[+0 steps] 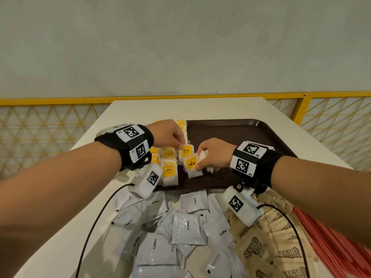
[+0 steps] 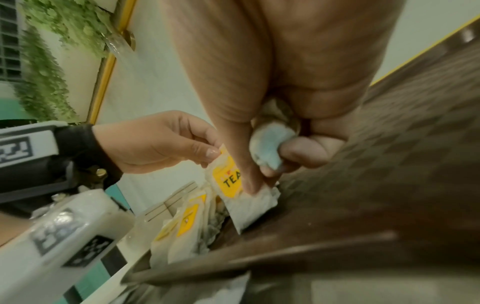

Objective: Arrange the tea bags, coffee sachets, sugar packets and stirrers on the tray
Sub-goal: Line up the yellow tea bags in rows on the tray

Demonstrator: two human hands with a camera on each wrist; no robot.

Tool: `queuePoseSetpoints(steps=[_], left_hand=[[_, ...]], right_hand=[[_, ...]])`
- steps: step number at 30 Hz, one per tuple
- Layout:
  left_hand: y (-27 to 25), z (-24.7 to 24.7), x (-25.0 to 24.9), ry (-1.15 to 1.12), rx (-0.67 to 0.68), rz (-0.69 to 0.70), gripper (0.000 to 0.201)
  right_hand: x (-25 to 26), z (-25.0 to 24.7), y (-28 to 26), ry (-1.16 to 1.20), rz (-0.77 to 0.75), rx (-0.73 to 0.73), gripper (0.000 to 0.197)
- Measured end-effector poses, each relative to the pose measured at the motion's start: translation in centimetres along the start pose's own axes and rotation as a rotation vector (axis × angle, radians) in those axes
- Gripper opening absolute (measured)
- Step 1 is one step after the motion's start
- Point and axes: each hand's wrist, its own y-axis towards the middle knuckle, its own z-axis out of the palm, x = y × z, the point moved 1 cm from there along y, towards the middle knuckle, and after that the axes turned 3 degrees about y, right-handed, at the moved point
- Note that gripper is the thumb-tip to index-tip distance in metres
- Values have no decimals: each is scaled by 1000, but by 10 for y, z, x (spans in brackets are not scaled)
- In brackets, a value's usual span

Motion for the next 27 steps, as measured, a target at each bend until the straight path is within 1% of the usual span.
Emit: queuePoseSetpoints(steps=[4,5,7,9,13,16,19,24,27], left_hand=[[1,2,-5,45,47,4,14],[0,2,-6,71,46,-2,17],[0,0,-3,107,4,-20,25],[0,-1,1,107,-11,-34,29],[1,5,2,154,91,13,30],[6,9,-1,160,50,14,24],[9,7,-1,149,-9,-46,18],[5,5,-4,17,62,-66,23],[3,2,-7,17,96,-63,20]], right_hand=[[-1,7,1,126,9,-8,25],[-1,6,0,116,11,-8,26],[-3,2,-2,72,12,7,26],[-4,-6,-3,51,8,17,23],[-5,-15,0,-36,-18,-30,14],[-3,-12,6,-59,-21,-39,12],[0,-8,11,-24,-19,-27,11],[1,-8,9,9,-16,27,13],[1,-12,9,-11,3,-4,8]])
